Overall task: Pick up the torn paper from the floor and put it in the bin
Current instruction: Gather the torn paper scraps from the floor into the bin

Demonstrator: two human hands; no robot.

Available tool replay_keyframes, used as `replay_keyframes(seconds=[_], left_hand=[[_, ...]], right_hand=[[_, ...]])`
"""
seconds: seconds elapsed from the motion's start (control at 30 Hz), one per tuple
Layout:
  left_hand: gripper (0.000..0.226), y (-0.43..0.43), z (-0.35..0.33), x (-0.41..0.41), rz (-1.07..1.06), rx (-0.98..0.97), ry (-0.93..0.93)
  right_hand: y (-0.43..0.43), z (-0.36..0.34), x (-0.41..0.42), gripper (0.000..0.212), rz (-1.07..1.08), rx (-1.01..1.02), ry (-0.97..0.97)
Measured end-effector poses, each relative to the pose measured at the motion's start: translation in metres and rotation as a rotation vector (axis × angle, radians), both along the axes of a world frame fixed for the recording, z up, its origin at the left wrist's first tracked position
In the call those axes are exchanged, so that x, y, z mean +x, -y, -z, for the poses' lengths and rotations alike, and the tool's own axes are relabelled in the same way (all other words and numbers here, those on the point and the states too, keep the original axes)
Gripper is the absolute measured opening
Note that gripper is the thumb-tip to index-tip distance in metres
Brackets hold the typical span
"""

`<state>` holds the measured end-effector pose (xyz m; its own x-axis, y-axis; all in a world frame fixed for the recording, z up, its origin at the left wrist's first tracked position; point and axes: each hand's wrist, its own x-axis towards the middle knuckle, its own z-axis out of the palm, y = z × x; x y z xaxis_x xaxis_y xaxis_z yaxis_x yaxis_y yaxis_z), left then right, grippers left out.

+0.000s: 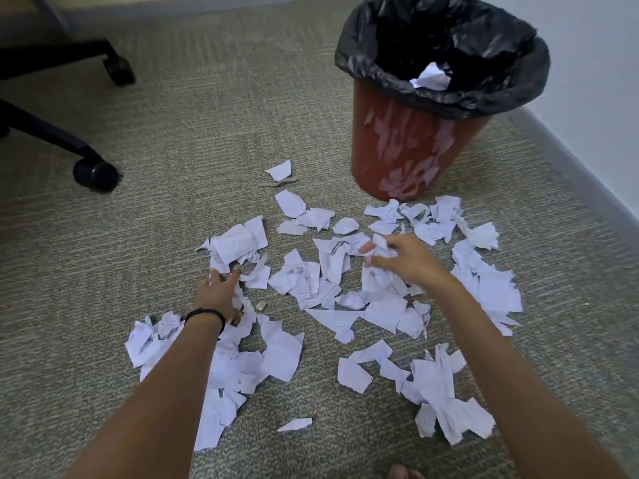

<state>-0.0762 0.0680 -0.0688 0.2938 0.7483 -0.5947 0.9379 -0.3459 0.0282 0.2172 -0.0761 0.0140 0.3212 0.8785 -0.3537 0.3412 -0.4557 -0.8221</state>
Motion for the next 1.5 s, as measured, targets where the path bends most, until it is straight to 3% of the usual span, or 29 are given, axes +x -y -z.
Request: replay_keyframes(seconds=[0.4,0.53,0.7,0.77,0.8,0.9,0.93,1.1,1.2,1.3,1.4,1.5], left_hand=[[0.05,0.003,-0.011,-0.007,0.006,0.077,0.079],[0.056,0.004,-0.016,-0.015,-0.005,0.075,0.099],[0.06,0.006,-0.024,-0.019,-0.019,0.088,0.101],[0.056,0.006,-0.028,-0.018,-0.029,0.099,0.1],[0.053,0.006,-0.03,-0.018,-0.033,0.104,0.105],[0.049,0.005,-0.035,-0.014,-0.038,0.097,0.135],[0.049,0.005,-0.036,-0.013,-0.037,0.093,0.151],[0.048,0.006,-0.042,-0.005,-0.031,0.116,0.189],[0.048,0.008,-0.045,0.001,-0.045,0.141,0.243],[0.045,0.008,-0.047,0.008,-0.048,0.145,0.313],[0.041,0.007,-0.054,0.022,-0.17,0.122,0.488],[0.05,0.006,-0.065,0.04,-0.396,0.059,0.732]], right_hand=[[-0.026,-0.134,0.04,0.018,0.266,0.391,-0.326],[-0.054,-0.169,0.059,0.011,0.361,0.514,-0.395],[-0.088,-0.175,0.086,0.012,0.69,0.615,-0.84],[-0.096,-0.169,0.093,0.009,0.744,0.654,-0.899],[-0.099,-0.167,0.095,0.014,0.747,0.66,-0.873],[-0.09,-0.166,0.082,0.065,0.767,0.645,-0.616],[-0.085,-0.163,0.076,0.071,0.748,0.67,-0.519],[-0.045,-0.128,0.029,0.037,0.717,0.782,-0.132],[-0.021,-0.08,0.003,0.033,0.563,0.54,-0.026],[0.005,-0.024,-0.012,0.03,0.235,0.133,0.131],[0.021,0.036,-0.023,0.049,-0.04,-0.174,0.179],[0.028,0.072,-0.03,0.065,-0.108,-0.292,0.275]])
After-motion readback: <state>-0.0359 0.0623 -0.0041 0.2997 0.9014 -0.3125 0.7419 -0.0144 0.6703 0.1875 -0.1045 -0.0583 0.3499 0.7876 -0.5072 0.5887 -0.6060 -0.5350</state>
